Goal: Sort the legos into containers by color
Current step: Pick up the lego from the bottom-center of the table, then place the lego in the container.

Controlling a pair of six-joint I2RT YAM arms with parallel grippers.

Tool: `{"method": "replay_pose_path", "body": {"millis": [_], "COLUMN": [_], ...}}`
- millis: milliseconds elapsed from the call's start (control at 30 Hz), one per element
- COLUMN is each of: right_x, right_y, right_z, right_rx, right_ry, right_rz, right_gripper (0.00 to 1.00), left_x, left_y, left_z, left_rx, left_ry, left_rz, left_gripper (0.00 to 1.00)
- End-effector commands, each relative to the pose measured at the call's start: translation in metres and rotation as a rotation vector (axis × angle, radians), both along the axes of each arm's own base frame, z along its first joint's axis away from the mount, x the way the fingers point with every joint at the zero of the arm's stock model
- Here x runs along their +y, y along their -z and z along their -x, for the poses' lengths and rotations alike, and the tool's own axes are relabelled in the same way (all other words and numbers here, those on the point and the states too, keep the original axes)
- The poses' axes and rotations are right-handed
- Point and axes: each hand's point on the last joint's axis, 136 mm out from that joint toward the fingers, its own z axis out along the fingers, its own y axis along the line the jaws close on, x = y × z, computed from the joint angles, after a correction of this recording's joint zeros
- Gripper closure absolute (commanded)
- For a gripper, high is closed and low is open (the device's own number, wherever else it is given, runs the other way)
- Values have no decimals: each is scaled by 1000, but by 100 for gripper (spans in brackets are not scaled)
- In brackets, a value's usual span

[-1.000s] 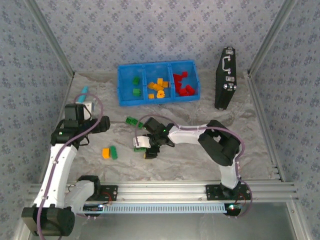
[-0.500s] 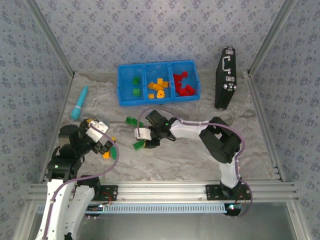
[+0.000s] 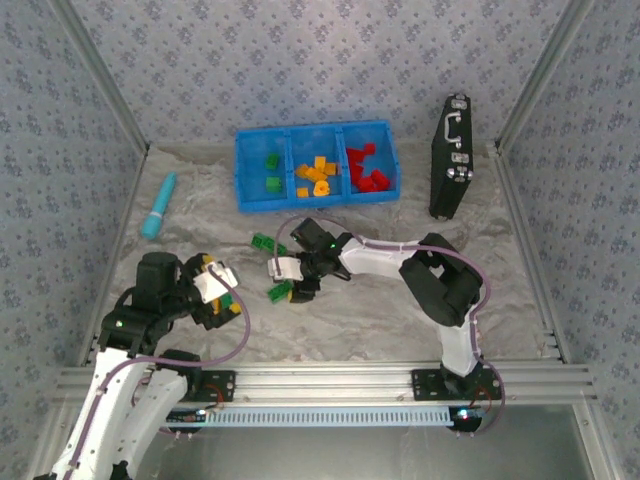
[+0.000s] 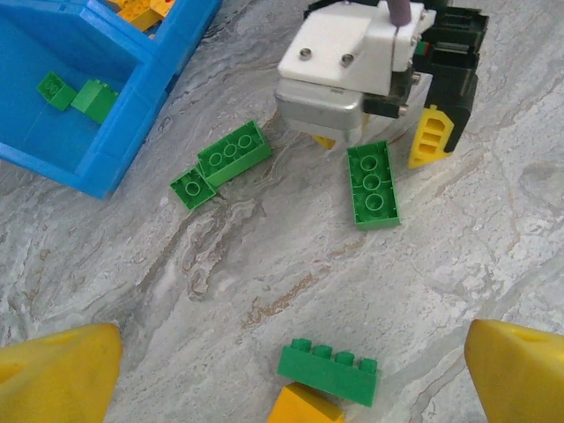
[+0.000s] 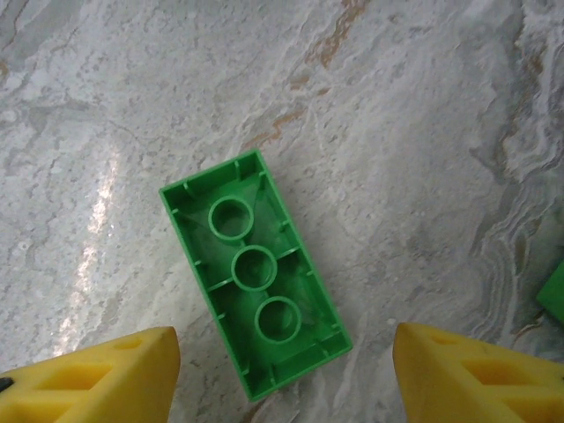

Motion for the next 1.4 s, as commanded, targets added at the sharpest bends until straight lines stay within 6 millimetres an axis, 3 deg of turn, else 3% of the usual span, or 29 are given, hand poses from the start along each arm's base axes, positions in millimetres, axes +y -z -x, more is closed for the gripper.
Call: {"method": "replay_pose_path", "body": {"millis": [0,367,667,800,933,1167,1367], "right_x": [7,7,-4,-4,-4,-11,-18], "right_y": [2,17,27,17,-16,-108,-154], "right_z": [6,19,9,2,-3,-5,3], "right_rx": [9,37,-4,-5,15,-92,-156], "right_ry": [-50,-109,-53,-19,5,22,24], "right_rz": [8,58,81,57,3,-87,-137], "right_gripper": [32,32,63,72,76,76,76], "left_x": [-5,-4,-7,-21,-36,-67,-85], "left_y": [6,13,15,12,3,-40,-66], "left_z": [9,16,23,26,23,7,-15], "left_rx": [20,39,66,75,39,-79,-178], "left_ry": [55,67,89,156,222,312,325], "left_rz": [-3,-30,-21,11,33,144,208], "left_gripper": [0,0,1,11,11,11,10]}}
